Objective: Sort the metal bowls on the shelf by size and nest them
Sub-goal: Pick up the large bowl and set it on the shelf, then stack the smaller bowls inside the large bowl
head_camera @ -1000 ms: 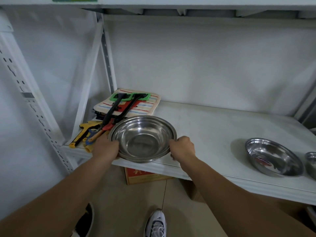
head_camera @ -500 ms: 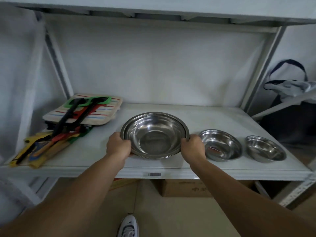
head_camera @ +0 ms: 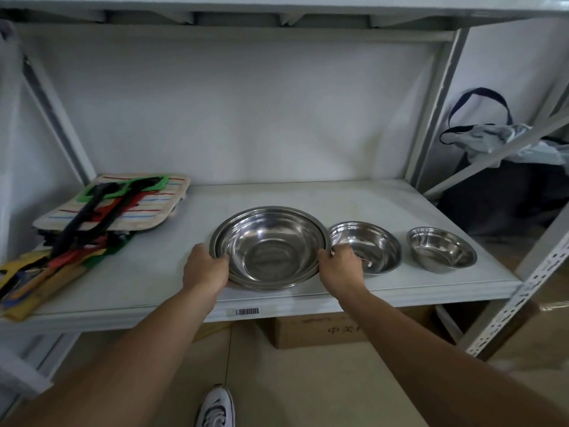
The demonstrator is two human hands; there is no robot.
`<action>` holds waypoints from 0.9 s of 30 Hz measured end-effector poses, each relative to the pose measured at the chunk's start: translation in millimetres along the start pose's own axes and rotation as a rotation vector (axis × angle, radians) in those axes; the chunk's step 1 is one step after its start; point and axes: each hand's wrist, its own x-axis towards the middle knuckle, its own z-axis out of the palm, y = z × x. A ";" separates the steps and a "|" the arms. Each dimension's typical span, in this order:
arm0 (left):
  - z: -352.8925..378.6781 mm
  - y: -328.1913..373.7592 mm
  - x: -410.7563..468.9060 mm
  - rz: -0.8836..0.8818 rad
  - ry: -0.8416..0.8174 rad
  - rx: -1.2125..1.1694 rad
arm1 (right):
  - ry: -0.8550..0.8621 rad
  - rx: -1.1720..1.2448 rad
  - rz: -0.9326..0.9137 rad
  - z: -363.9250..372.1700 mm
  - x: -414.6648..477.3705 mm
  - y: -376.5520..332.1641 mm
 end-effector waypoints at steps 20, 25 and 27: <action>180.3 71.1 -130.0 -0.230 -0.358 -0.394 | 0.364 0.504 0.506 -166.9 33.5 129.9; 202.0 78.8 -117.9 -0.272 -0.321 -0.432 | 0.343 0.593 0.542 -169.4 54.6 139.8; 206.7 80.9 -116.1 -0.272 -0.301 -0.445 | 0.341 0.601 0.554 -168.4 59.3 140.3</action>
